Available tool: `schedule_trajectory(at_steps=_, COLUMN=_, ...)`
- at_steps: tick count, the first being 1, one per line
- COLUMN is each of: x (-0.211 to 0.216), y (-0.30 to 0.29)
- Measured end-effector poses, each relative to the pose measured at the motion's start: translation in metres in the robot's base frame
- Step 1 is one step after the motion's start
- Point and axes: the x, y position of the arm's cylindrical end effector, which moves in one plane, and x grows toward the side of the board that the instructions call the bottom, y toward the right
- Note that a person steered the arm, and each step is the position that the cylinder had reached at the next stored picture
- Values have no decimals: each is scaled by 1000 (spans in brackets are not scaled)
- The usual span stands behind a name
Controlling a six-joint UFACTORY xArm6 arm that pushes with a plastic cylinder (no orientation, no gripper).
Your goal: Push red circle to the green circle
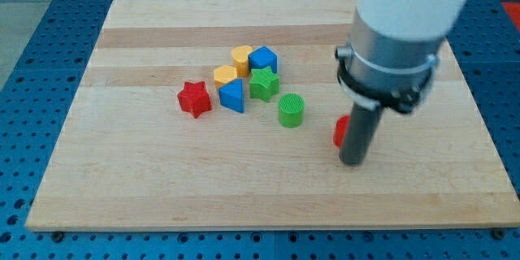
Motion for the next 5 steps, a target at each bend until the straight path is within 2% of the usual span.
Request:
schedule_trajectory(at_steps=1, x=-2, y=-11)
schedule_trajectory(at_steps=2, x=9, y=36)
schedule_trajectory(at_steps=3, x=-36, y=41)
schedule_trajectory(at_steps=5, x=-74, y=-95)
